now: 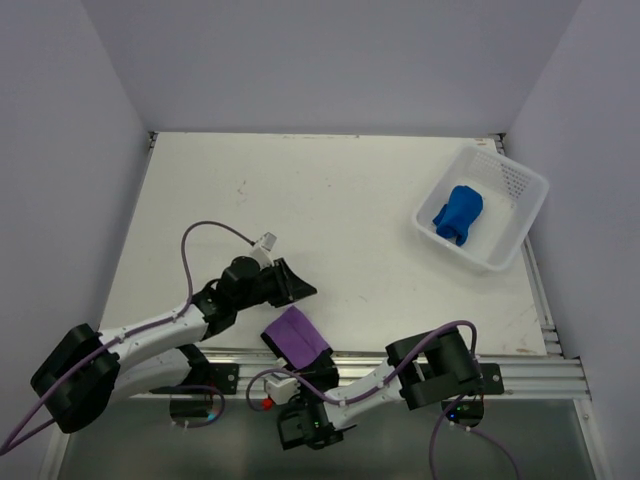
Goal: Roll the towels
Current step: Roll the towel
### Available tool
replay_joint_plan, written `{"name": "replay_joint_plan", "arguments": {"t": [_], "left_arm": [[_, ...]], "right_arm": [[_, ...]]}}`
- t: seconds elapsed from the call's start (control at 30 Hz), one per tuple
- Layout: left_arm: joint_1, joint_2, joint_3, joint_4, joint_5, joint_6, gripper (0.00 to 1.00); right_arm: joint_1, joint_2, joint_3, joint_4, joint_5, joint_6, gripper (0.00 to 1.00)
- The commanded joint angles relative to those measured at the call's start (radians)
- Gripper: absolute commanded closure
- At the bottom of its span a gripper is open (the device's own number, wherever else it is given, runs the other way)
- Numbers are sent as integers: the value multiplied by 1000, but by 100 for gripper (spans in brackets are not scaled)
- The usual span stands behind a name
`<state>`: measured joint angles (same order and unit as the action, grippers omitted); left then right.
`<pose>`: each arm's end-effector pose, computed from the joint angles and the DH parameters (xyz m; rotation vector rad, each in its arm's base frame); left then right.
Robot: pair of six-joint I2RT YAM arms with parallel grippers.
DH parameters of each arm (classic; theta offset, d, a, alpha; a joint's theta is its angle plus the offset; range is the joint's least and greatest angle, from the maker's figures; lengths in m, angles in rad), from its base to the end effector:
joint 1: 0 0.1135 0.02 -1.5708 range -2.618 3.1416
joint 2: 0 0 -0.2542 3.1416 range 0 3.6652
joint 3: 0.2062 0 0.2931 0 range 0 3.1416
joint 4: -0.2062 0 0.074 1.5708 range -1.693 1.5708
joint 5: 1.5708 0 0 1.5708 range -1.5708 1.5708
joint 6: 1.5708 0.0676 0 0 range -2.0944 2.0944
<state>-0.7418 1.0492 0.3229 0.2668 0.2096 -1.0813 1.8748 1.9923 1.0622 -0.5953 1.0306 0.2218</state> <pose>0.1920 -0.1950 0.1261 -0.2404 2.2914 -1.2765 -0.0490 0.3499 0.0427 -1.5728 1.4863 -0.5690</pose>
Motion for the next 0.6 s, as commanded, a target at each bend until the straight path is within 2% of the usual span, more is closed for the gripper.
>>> {"name": "replay_joint_plan", "arguments": {"t": [0.0,0.2,0.43,0.57], "left_arm": [[-1,-26,25,-51,23,14,68],[-51,24,-63,43,92,3,70],[-65,64,-105,64,162,29,70],[-70,129,-133,133,175,32,70]], "right_arm": [[20,25,21,0,-98,45,100],[18,49,41,-20,-93,51,100],[20,68,61,-41,-90,62,100],[18,74,68,-46,-89,60,100]]}}
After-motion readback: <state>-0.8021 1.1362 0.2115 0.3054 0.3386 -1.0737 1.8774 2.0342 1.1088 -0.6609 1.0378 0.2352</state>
